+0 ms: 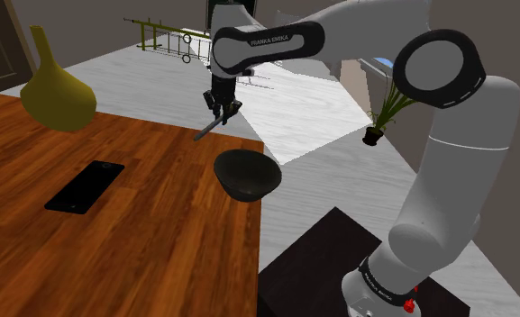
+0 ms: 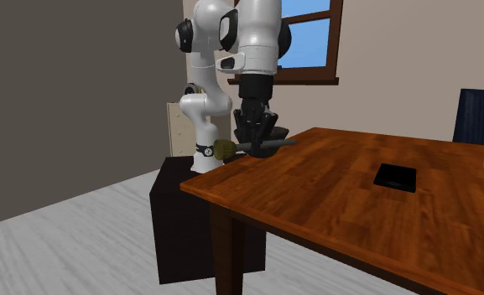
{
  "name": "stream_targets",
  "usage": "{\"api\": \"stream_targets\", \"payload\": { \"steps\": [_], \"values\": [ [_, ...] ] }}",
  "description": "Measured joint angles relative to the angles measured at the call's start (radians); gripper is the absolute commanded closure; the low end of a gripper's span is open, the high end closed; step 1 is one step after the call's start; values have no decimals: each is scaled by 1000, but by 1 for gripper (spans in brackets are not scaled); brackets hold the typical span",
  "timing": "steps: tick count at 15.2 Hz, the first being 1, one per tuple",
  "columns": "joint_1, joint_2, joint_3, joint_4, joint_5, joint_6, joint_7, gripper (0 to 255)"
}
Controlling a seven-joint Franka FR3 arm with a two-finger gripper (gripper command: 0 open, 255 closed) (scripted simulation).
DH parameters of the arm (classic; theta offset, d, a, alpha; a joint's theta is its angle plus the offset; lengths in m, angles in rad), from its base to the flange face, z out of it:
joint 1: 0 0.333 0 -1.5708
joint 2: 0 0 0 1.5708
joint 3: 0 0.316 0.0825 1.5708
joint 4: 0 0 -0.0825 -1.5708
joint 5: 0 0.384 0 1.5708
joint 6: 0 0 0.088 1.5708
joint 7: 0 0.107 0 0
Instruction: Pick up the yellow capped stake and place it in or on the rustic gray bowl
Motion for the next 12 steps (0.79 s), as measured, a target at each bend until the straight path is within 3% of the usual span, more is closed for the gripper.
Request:
{"api": "stream_targets", "payload": {
  "steps": [12],
  "values": [
    [4,-19,6,137,16,-154,-23,255]
  ]
}}
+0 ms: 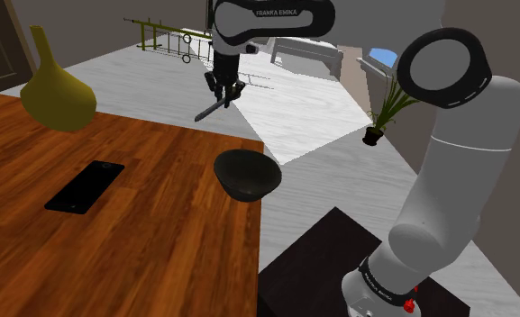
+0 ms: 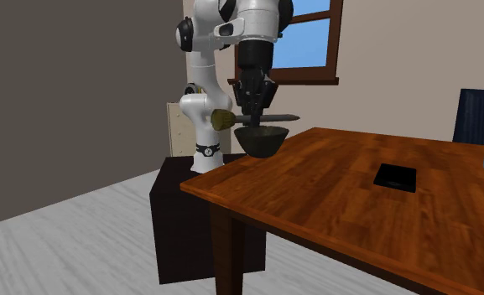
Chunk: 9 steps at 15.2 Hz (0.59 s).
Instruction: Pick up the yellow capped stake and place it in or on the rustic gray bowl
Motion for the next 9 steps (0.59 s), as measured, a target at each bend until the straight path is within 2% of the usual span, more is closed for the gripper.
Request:
{"api": "stream_targets", "payload": {
  "steps": [2,3,9],
  "values": [
    [2,0,1,23,1,-23,-2,255],
    [-1,-21,3,-1,8,-19,-1,255],
    [-20,-250,24,-282,93,51,5,255]
  ]
}}
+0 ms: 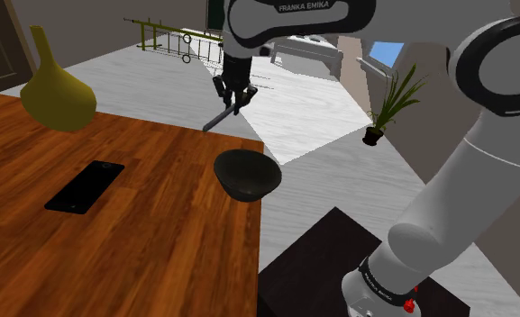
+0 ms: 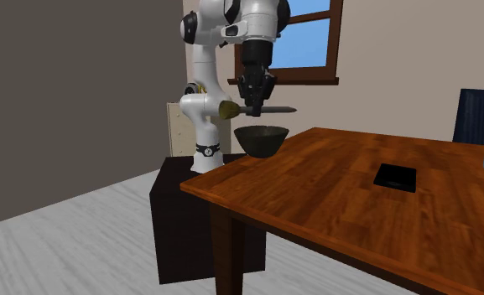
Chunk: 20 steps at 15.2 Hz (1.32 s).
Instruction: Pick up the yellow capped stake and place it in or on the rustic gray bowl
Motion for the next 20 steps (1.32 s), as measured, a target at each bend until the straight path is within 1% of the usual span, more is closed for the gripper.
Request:
{"api": "stream_targets", "payload": {
  "steps": [4,6,8,11,13,20],
  "values": [
    [5,-173,3,-190,72,31,-11,255],
    [18,-236,9,-246,99,29,-3,255],
    [33,-319,9,-328,134,34,-4,255],
    [62,-444,4,-428,182,16,-9,255],
    [73,-471,9,-471,195,33,-2,255],
    [78,-470,20,-559,202,122,4,255]
  ]
}}
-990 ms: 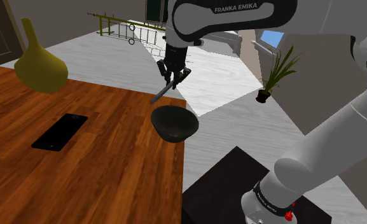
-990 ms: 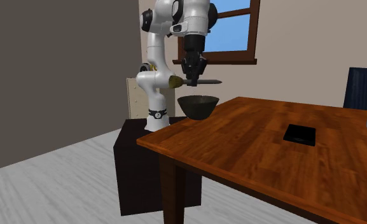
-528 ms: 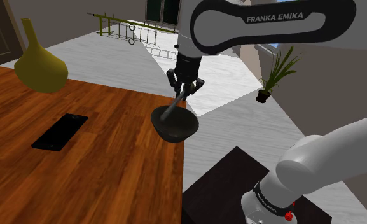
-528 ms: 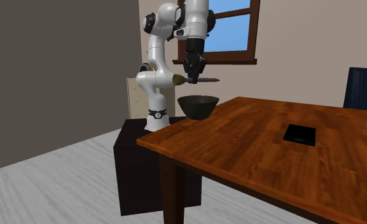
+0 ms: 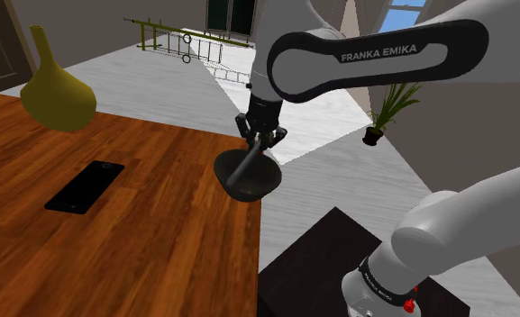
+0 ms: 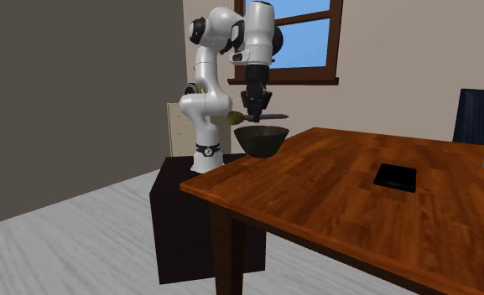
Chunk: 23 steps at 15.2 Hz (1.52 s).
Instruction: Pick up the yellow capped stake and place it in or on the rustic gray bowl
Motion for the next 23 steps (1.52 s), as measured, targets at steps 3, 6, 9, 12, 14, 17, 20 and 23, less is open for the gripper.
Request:
{"api": "stream_targets", "payload": {
  "steps": [3,6,9,12,14,17,20,23],
  "values": [
    [0,14,8,-30,-1,43,6,255],
    [1,21,14,-53,-1,74,11,255],
    [0,24,14,-56,-1,79,11,255],
    [0,24,15,-56,-2,80,11,0],
    [0,24,15,-56,-2,80,11,0],
    [0,24,15,-56,-2,80,11,0],
    [2,8,9,-27,1,37,9,0],
    [2,-6,1,30,1,-34,5,0]
  ]
}}
